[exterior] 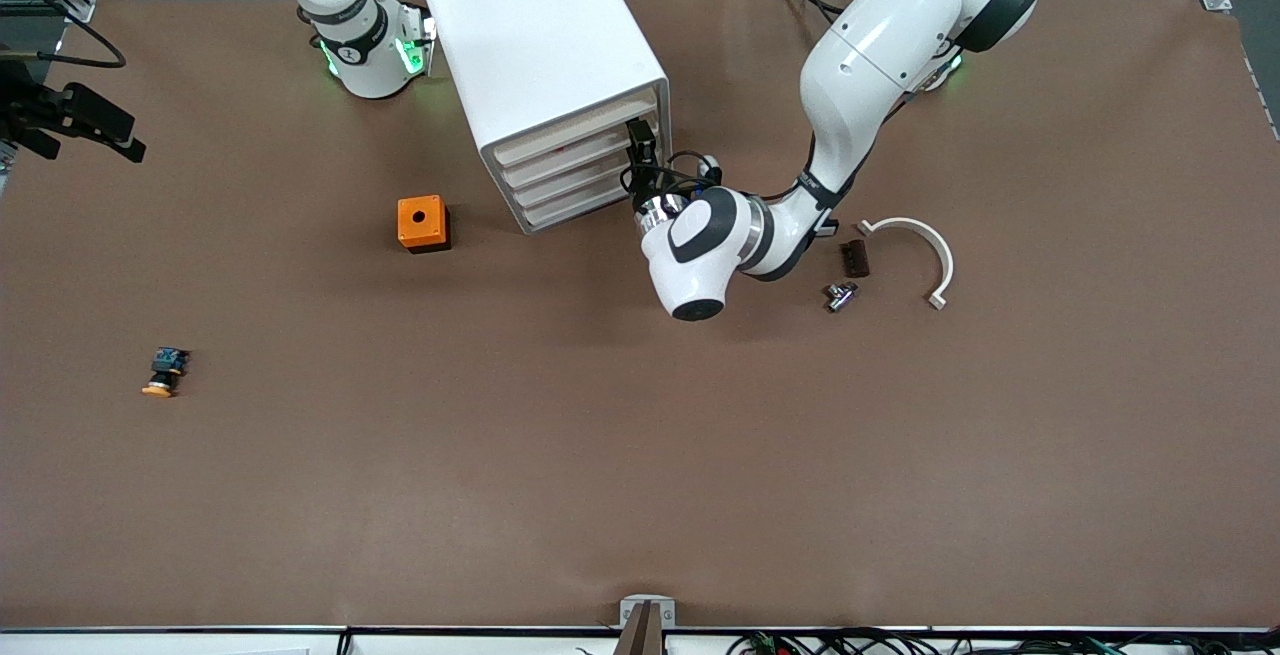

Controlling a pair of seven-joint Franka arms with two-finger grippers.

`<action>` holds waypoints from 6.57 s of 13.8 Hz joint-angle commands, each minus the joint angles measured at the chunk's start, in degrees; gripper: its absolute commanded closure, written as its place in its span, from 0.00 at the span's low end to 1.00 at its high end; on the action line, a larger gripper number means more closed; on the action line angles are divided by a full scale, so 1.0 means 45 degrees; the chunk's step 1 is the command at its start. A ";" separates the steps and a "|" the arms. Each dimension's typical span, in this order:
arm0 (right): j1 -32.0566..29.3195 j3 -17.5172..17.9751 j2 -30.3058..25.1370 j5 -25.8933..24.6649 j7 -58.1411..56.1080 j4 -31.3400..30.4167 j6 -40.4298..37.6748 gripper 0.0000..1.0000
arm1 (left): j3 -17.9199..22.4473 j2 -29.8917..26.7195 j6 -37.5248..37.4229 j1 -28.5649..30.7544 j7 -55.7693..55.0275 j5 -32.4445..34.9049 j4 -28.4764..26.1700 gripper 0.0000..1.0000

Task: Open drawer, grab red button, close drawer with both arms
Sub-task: 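Close the left gripper on the drawer handle, then pull the drawer out of the cabinet with the left gripper, then release the handle and draw the left gripper back from the drawer, then lower the right gripper into the drawer and grasp the red button, then lift the red button out and carry it toward the yellow button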

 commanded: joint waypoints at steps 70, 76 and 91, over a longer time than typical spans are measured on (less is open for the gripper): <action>1.0910 0.0256 0.7771 0.0712 1.8976 0.1540 0.5226 0.00 | 0.0913 -0.3773 0.7527 0.1872 1.7034 1.1286 0.1189 0.00; 1.1165 0.0275 0.7791 0.0713 1.8957 0.0955 0.5226 0.00 | 0.0933 -0.3870 0.7314 0.1871 1.6759 1.1306 0.1228 0.00; 1.1439 0.0236 0.7732 0.2138 1.9426 0.1070 0.5129 1.00 | 0.0776 -0.4262 0.7156 0.1852 1.6720 1.1110 0.1267 0.00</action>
